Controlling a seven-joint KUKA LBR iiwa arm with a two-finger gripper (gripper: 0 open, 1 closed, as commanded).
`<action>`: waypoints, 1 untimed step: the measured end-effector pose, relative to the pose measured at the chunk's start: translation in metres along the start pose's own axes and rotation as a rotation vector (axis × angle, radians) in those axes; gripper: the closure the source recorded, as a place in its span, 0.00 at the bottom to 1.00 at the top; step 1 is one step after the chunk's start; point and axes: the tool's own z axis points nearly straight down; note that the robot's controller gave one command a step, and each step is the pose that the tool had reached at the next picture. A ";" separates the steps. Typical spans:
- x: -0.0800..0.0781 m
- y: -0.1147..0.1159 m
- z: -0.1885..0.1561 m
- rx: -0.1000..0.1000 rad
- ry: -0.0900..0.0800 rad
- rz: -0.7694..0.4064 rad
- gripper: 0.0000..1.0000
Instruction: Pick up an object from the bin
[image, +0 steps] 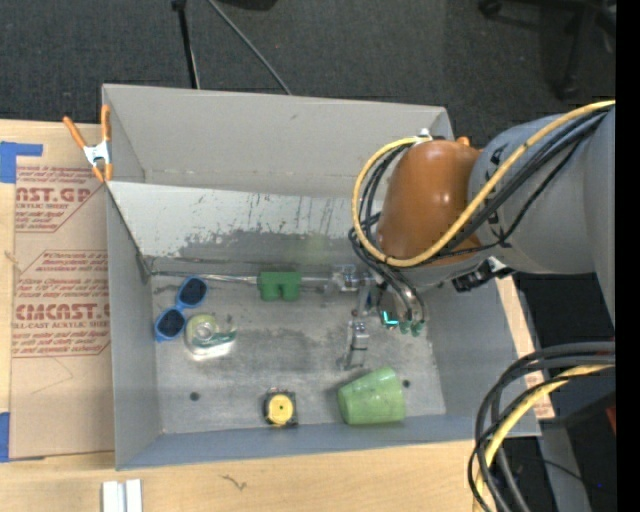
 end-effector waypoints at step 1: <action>0.015 -0.060 0.029 0.001 -0.010 -0.130 0.00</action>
Offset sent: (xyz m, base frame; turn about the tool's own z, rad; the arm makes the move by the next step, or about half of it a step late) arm -0.0161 -0.0593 -0.0293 -0.1331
